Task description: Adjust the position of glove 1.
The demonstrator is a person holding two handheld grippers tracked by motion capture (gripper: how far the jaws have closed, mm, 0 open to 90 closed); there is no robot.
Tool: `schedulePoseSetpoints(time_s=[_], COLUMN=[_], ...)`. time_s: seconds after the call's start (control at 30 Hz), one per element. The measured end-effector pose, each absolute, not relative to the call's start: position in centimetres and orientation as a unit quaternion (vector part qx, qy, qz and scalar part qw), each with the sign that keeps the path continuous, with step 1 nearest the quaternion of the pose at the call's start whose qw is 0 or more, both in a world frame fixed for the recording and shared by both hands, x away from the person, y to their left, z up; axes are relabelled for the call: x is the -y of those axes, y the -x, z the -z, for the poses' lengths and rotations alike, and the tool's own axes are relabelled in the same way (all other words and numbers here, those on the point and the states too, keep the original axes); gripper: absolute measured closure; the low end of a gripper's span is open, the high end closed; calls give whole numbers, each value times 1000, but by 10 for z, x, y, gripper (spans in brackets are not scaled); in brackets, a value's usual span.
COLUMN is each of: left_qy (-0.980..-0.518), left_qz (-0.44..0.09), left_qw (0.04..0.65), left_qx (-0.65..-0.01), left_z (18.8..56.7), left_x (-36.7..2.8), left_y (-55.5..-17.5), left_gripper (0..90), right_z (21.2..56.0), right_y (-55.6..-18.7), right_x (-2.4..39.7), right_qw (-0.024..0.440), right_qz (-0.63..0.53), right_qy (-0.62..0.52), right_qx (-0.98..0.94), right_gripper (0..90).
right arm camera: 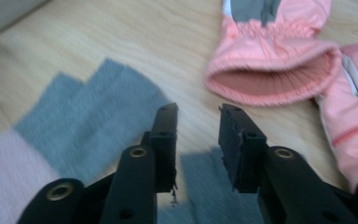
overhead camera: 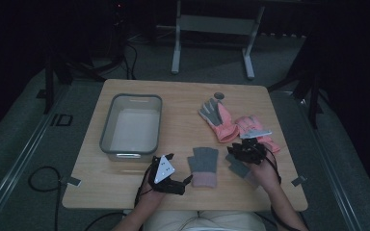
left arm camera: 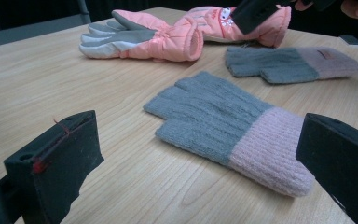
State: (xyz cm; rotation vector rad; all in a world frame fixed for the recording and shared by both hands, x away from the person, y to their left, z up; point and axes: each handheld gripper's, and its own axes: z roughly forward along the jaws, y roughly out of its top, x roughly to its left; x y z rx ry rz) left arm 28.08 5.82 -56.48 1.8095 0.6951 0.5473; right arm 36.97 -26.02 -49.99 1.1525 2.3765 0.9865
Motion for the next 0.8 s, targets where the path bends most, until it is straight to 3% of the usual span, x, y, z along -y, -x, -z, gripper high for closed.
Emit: schedulePoseSetpoints(time_s=[0.3, 0.67, 0.8], left_qy=[-760, -760, -760], left_qz=[-238, -242, -242], left_qw=[531, 528, 528], left_qx=[-291, -290, -291], left_z=[565, 565, 565], left_x=[-58, -57, -57], left_y=[-280, -279, -279], left_gripper=[0, 0, 0], right_z=[507, 534, 535], right_y=[-364, -369, -369], right_x=[310, 318, 314], right_qw=[121, 104, 110], right_qz=[-316, -280, -272], right_qy=[-331, -328, -328], right_qx=[-881, -896, -898], right_gripper=[573, 566, 685])
